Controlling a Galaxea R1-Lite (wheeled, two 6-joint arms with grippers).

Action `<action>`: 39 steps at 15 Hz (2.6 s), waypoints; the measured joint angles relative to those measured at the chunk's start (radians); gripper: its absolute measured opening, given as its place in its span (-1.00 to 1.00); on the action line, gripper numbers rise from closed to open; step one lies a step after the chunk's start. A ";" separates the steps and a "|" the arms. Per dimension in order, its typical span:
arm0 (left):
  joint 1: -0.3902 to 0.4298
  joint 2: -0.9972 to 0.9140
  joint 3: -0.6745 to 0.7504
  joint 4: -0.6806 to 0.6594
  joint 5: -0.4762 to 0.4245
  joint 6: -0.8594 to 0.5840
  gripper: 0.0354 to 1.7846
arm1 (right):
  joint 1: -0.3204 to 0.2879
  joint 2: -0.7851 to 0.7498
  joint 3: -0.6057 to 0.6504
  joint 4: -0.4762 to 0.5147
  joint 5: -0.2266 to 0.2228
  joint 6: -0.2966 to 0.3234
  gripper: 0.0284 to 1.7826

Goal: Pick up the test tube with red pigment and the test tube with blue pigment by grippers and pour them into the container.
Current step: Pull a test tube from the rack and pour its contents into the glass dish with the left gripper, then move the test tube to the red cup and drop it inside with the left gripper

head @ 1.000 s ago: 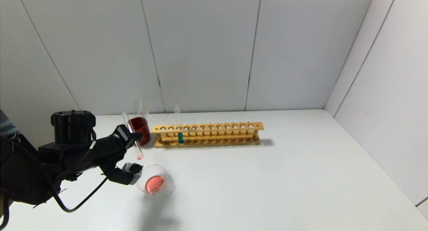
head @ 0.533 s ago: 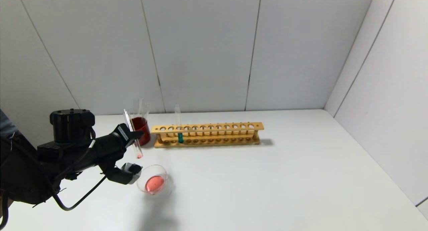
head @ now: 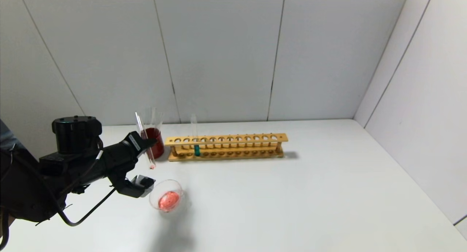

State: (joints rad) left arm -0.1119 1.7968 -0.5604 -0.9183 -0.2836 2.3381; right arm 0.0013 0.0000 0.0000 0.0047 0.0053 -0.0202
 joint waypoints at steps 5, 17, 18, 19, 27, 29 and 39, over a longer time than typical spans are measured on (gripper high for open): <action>-0.002 -0.001 0.004 -0.010 0.007 0.000 -0.67 | 0.000 0.000 0.000 0.000 0.000 0.000 0.96; -0.019 -0.081 -0.025 0.010 0.279 -0.605 -0.67 | 0.000 0.000 0.000 0.000 0.000 0.000 0.96; -0.028 -0.089 -0.042 0.029 0.334 -0.713 -0.67 | 0.000 0.000 0.000 0.000 0.000 0.000 0.96; -0.036 -0.098 -0.070 0.063 0.393 -0.839 -0.67 | 0.000 0.000 0.000 0.000 0.000 0.000 0.96; -0.051 -0.148 -0.337 0.357 0.479 -1.912 -0.67 | 0.000 0.000 0.000 0.000 0.000 0.000 0.96; -0.038 -0.150 -0.347 0.358 0.478 -2.087 -0.67 | 0.000 0.000 0.000 0.000 0.000 0.000 0.96; -0.013 -0.017 -0.458 0.333 0.431 -2.306 -0.67 | 0.000 0.000 0.000 0.000 0.000 0.000 0.96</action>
State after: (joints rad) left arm -0.1249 1.7794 -1.0187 -0.5853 0.1477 0.0326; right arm 0.0013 0.0000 0.0000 0.0047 0.0053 -0.0206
